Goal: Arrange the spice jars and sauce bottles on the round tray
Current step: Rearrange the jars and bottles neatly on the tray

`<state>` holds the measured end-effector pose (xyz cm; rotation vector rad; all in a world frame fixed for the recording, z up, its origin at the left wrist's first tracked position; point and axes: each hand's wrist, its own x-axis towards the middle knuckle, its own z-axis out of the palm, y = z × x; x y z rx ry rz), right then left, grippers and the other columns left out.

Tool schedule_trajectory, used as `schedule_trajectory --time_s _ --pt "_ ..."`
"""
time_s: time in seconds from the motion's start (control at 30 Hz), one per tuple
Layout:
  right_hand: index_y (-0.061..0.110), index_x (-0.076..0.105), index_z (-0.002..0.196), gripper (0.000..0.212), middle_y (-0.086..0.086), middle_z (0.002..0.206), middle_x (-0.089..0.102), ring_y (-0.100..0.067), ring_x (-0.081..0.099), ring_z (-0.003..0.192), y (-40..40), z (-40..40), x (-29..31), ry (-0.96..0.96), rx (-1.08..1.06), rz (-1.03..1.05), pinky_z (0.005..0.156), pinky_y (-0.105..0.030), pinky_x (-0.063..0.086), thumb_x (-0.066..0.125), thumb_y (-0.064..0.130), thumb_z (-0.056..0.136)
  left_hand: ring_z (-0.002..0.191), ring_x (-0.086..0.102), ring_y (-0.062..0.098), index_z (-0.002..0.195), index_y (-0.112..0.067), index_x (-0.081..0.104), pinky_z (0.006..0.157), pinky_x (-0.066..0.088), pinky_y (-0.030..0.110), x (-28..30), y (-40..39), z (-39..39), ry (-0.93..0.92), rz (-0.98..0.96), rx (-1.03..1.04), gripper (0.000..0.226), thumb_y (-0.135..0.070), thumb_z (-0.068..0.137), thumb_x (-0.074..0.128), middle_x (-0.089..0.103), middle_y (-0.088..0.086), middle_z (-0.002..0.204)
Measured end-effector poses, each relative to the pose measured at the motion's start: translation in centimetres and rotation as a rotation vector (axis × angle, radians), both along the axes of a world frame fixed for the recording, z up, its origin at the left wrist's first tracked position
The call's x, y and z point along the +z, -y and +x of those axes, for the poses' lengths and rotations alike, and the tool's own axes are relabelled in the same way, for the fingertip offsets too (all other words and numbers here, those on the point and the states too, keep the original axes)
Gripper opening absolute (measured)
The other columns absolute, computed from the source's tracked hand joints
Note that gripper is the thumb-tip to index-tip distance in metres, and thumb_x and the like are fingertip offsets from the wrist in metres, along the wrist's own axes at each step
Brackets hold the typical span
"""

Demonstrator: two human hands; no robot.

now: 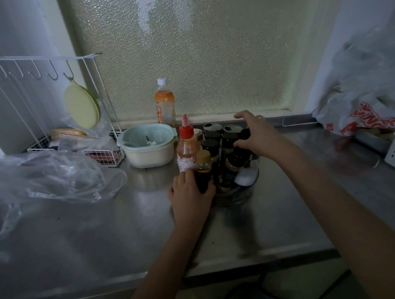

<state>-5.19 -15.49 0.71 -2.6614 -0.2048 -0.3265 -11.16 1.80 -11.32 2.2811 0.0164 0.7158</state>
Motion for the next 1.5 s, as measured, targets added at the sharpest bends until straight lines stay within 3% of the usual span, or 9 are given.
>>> schedule_trajectory --time_s 0.13,0.37,0.47,0.73,0.93,1.07,1.17,1.3,1.5 --pt "0.033 0.035 0.137 0.075 -0.008 0.108 0.051 -0.024 0.05 0.107 1.0 -0.1 -0.1 0.059 0.143 0.13 0.083 -0.027 0.036 0.077 0.024 0.075 0.092 0.049 0.019 0.092 -0.018 0.05 0.083 0.033 0.036 0.1 0.2 -0.1 -0.005 0.041 -0.022 0.031 -0.042 0.078 0.062 0.053 -0.002 0.092" --pt "0.033 0.022 0.145 0.104 -0.007 0.141 0.042 -0.017 0.038 0.133 2.3 -1.0 -1.7 0.08 0.16 0.216 0.102 -0.031 0.038 0.086 0.026 0.063 0.092 0.05 0.02 0.094 -0.017 0.051 0.082 0.037 0.036 0.2 0.1 0.0 -0.015 -0.005 -0.057 0.03 -0.038 0.077 0.065 0.054 -0.001 0.093" --pt "0.022 0.017 0.148 0.115 0.009 0.134 0.046 -0.009 0.043 0.125 2.2 -1.5 -4.4 0.106 0.088 0.458 0.103 -0.025 0.036 0.089 0.018 0.058 0.092 0.049 0.02 0.092 -0.016 0.05 0.081 0.035 0.036 0.3 0.1 -0.1 -0.016 -0.009 -0.058 0.03 -0.036 0.077 0.065 0.05 -0.003 0.091" --pt "0.012 0.053 0.115 0.054 0.001 0.1 0.063 -0.013 0.061 0.09 -0.6 -0.6 -9.4 0.054 -0.17 0.88 0.069 -0.019 0.045 0.079 0.006 0.067 0.091 0.047 0.021 0.084 -0.022 0.04 0.076 0.028 0.032 0.0 0.0 0.1 -0.033 0.037 -0.084 0.031 -0.037 0.075 0.065 0.048 -0.004 0.089" --pt "0.014 0.059 0.11 0.042 0.001 0.097 0.066 -0.008 0.062 0.083 -0.8 -0.5 -9.7 0.121 -0.175 1.072 0.067 -0.015 0.052 0.076 0.006 0.073 0.092 0.05 0.02 0.09 -0.021 0.048 0.083 0.032 0.034 0.0 0.0 0.0 -0.013 0.08 -0.054 0.03 -0.045 0.078 0.06 0.054 -0.001 0.093" --pt "0.011 0.058 0.116 0.041 -0.003 0.11 0.068 -0.013 0.065 0.098 0.6 -0.4 -8.9 0.042 -0.054 1.09 0.085 -0.029 0.054 0.073 0.017 0.079 0.088 0.051 0.022 0.089 -0.02 0.047 0.08 0.034 0.036 -0.1 0.2 0.1 0.015 0.108 -0.035 0.039 -0.056 0.073 0.043 0.054 0.0 0.09" --pt "0.022 0.058 0.108 0.016 0.008 0.104 0.065 0.005 0.062 0.089 1.4 -0.6 -7.2 -0.002 0.104 1.042 0.077 -0.013 0.049 0.05 0.023 0.094 0.087 0.052 0.022 0.09 -0.02 0.045 0.079 0.034 0.036 -0.3 0.2 0.1 0.028 0.106 -0.036 0.041 -0.056 0.071 0.038 0.054 0.0 0.089" --pt "0.028 0.059 0.118 0.046 0.006 0.118 0.063 -0.006 0.056 0.109 2.5 0.9 -5.5 -0.155 0.094 1.186 0.081 -0.026 0.042 0.025 0.051 0.097 0.086 0.052 0.025 0.093 -0.017 0.044 0.076 0.037 0.037 -0.2 0.4 -0.1 0.081 0.101 -0.029 0.038 -0.047 0.072 0.048 0.053 0.003 0.091" --pt "0.021 0.063 0.12 0.043 -0.007 0.115 0.063 -0.023 0.057 0.107 3.8 3.4 -3.0 -0.324 0.084 1.142 0.076 -0.034 0.044 0.027 0.022 0.096 0.086 0.05 0.029 0.103 -0.011 0.046 0.072 0.039 0.036 0.4 0.4 -0.9 0.168 0.067 -0.047 0.046 -0.036 0.064 0.047 0.05 0.008 0.092"
